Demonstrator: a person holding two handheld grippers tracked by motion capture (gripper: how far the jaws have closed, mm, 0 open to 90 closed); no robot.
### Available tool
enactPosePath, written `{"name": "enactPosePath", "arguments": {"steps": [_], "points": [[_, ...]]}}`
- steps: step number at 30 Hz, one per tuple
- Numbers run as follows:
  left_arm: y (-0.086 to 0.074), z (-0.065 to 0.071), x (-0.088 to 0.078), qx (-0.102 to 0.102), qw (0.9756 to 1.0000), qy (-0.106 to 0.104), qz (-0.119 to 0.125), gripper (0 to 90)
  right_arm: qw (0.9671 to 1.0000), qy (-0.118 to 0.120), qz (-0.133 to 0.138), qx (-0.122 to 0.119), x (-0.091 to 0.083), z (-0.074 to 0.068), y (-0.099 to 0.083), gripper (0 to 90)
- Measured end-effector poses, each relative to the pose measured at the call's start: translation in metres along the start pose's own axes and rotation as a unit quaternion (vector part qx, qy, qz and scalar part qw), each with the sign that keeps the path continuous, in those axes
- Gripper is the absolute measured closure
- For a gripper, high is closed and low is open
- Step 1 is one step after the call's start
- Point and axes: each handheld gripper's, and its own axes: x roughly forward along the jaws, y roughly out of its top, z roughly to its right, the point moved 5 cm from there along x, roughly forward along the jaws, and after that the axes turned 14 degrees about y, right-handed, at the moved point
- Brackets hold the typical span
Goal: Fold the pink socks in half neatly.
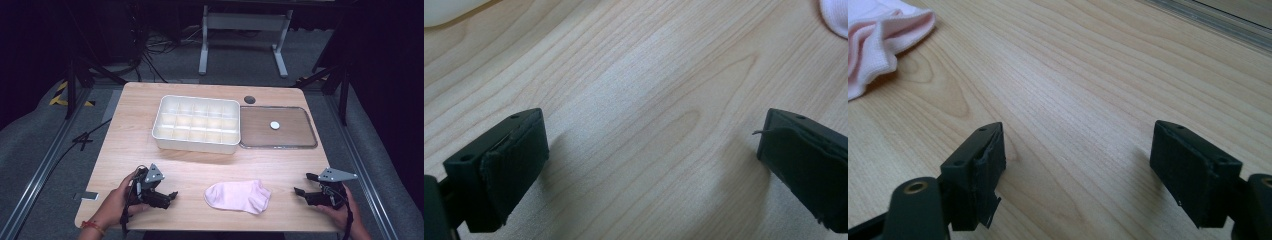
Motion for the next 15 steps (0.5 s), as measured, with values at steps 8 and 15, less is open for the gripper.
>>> {"name": "enactPosePath", "arguments": {"steps": [8, 15], "points": [[0.0022, 0.0004, 0.0019, 0.009, 0.9999, -0.009, 0.001, 0.2, 1.0000, 0.000, 0.000, -0.001, 0.0000, -0.0003, -0.0001, 22.0], [0.0030, 0.0000, 0.0029, 0.012, 0.9998, -0.014, 0.003, 0.0, 0.9999, 0.005, -0.009, -0.007, 0.0018, -0.0011, 0.0002, 15.1]]}}
